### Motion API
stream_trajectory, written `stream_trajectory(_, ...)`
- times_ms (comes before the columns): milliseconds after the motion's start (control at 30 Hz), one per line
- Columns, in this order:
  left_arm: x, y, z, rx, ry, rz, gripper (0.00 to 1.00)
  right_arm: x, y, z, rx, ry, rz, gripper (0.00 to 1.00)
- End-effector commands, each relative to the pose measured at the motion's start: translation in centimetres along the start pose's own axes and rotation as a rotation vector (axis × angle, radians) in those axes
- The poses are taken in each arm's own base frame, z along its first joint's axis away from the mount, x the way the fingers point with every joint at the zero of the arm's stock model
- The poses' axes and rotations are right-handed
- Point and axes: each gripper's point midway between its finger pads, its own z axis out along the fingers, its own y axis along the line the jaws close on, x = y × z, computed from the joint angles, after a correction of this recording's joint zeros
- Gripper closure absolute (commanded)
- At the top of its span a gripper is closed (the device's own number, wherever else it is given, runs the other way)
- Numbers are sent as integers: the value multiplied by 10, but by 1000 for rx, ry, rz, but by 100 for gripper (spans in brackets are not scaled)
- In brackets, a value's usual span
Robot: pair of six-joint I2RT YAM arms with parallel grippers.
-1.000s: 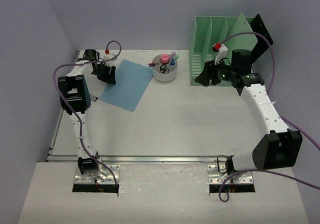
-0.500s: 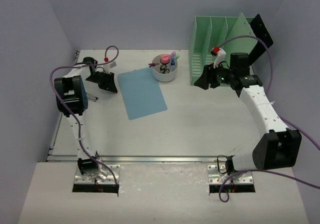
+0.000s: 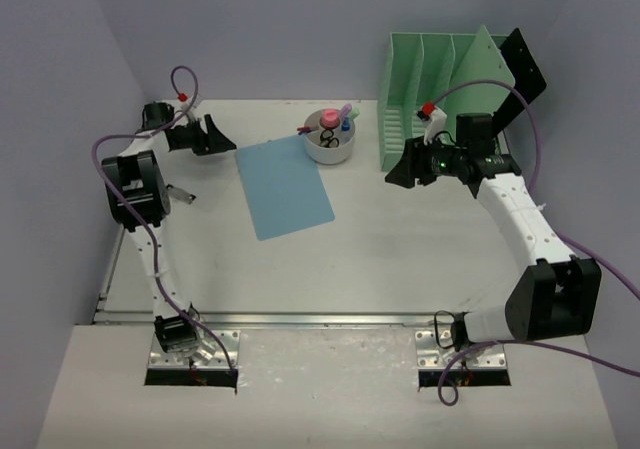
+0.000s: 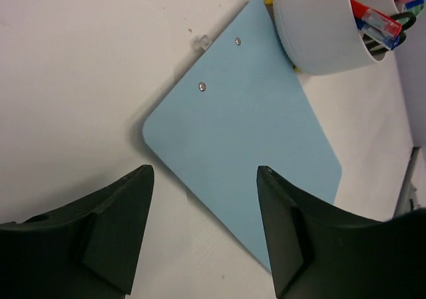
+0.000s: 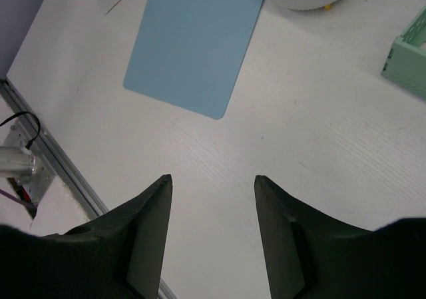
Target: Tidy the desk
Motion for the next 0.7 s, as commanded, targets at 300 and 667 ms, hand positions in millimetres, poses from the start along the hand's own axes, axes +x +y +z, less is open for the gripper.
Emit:
stream_trajectory(300, 11, 23, 29, 65, -56, -217, 47, -14, 10, 0, -34, -9, 18, 47)
stream_trajectory(667, 30, 26, 48, 79, -10, -273, 50, -15, 10, 0, -31, -5, 13, 47)
